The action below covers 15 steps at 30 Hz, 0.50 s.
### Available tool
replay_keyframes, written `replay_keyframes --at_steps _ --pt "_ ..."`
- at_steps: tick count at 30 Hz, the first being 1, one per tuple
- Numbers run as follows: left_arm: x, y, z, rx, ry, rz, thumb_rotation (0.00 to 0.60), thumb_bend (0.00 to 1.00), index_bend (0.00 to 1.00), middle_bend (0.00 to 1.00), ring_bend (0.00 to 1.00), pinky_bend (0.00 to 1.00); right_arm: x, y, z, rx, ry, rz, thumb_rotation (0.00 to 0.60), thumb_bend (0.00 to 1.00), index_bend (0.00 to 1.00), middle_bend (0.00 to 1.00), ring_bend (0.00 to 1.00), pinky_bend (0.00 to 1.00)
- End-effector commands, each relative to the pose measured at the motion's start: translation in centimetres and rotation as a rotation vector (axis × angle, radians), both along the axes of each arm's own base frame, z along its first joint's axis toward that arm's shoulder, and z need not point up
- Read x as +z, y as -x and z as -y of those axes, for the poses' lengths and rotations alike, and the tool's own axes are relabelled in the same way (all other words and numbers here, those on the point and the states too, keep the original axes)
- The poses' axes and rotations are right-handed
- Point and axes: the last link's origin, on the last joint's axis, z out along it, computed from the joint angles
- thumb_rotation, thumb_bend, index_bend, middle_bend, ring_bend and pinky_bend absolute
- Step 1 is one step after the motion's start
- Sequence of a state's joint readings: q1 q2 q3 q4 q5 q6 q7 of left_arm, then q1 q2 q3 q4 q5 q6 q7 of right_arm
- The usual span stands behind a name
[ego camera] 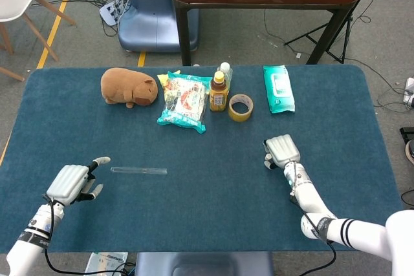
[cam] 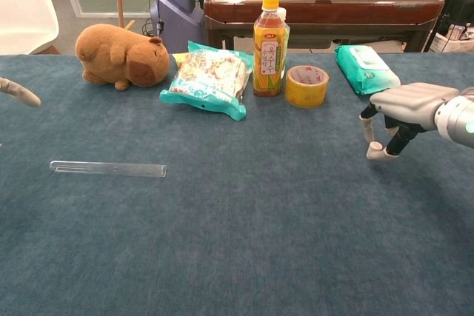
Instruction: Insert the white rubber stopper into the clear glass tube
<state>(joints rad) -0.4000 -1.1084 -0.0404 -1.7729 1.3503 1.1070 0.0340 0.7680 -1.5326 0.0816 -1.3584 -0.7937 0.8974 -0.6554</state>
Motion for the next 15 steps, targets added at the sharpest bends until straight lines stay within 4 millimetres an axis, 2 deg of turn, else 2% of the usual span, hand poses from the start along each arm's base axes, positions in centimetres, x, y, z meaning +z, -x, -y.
replay_keyframes --at_steps 1,15 --pt "-0.02 0.02 -0.01 0.000 0.002 0.000 0.600 0.36 0.20 0.91 0.99 0.97 0.02 0.06 -0.01 -0.002 0.001 -0.003 0.550 0.27 0.47 1.00 1.00 1.00" --pt "0.02 0.08 -0.06 0.006 0.003 0.004 0.600 0.36 0.20 0.91 0.99 0.97 0.07 0.12 0.17 -0.012 0.004 -0.007 0.561 0.28 0.50 1.00 1.00 1.00"
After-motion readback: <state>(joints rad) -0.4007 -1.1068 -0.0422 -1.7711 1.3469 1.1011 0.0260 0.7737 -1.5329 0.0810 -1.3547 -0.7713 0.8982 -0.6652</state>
